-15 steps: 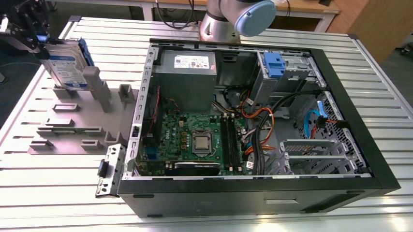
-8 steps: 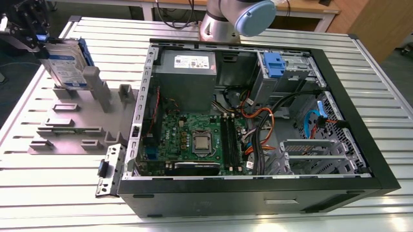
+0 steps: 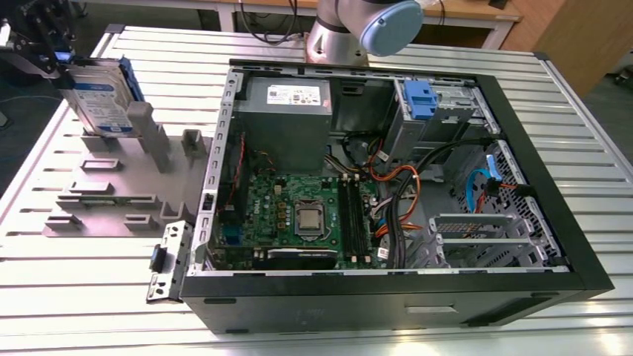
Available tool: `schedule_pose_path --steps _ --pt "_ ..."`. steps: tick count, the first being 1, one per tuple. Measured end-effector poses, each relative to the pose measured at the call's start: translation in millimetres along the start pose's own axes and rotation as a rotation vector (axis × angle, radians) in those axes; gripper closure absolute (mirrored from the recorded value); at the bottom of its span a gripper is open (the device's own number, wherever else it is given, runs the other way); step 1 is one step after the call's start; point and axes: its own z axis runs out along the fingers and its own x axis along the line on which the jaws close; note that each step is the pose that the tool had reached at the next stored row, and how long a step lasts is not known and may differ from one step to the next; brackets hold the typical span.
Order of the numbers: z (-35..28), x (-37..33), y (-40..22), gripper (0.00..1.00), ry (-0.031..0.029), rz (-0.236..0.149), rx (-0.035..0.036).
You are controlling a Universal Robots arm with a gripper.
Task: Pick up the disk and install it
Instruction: 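Pick up the disk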
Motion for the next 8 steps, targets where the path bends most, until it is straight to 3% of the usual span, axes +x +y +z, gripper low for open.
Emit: schedule_pose_path --steps 8 --pt "-1.2 0.0 0.0 0.64 0.0 0.0 0.0001"
